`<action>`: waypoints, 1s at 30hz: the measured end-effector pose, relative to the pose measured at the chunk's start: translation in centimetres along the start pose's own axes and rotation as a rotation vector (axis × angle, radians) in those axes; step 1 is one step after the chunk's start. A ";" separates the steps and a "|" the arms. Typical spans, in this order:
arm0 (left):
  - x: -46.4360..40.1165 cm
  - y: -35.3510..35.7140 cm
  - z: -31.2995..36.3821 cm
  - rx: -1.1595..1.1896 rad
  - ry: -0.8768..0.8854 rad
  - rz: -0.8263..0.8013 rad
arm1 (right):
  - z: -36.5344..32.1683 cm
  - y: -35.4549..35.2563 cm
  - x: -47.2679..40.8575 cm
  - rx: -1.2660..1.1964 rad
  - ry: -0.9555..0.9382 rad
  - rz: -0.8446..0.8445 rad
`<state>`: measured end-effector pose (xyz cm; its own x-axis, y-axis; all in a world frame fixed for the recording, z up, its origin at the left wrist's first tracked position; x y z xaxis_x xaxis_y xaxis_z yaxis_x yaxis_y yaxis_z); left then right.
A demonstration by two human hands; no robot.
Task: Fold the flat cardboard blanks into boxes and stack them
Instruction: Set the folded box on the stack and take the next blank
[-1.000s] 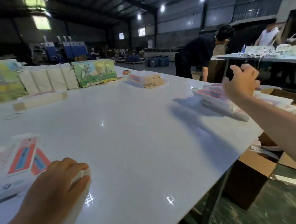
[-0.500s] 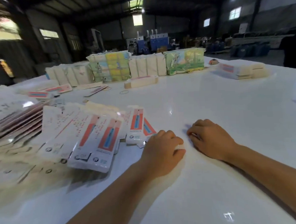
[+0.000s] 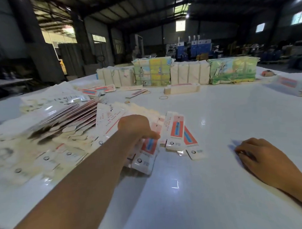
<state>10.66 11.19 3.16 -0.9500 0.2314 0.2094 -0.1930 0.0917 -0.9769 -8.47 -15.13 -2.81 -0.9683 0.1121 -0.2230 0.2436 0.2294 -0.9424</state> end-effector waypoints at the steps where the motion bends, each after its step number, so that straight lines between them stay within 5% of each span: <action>1: -0.1 0.5 -0.3 -0.008 -0.018 -0.033 | 0.0 0.0 0.0 -0.001 -0.001 0.004; 7: -0.3 1.4 -0.9 0.262 -0.051 -0.128 | 0.2 0.0 0.1 -0.015 0.031 -0.036; 11: -0.4 -0.3 -0.9 0.400 -0.033 0.039 | 0.0 0.0 0.1 -0.021 0.022 -0.034; 14: 0.2 -3.6 0.5 0.515 0.124 0.180 | 0.0 0.0 -0.1 -0.018 0.037 -0.032; 18: 3.5 -3.5 6.4 0.727 0.425 0.093 | 0.0 -0.1 -0.1 0.017 0.051 -0.022; 30: 6.5 5.9 11.6 0.379 0.806 -0.095 | 0.1 -0.2 0.0 -0.041 0.131 -0.069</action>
<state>0.47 1.99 -1.72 -0.4926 0.8624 0.1165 -0.4654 -0.1480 -0.8726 -8.55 -15.27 -2.66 -0.9680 0.2196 -0.1215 0.1817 0.2794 -0.9428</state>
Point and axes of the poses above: each hand's wrist, its own x-axis away from the middle knuckle, its own y-axis out of the palm, z = x × y, the point moved 4 cm from there along -x, towards the middle knuckle, and after that the axes turned 13 degrees about -z, right-handed, at the moved point
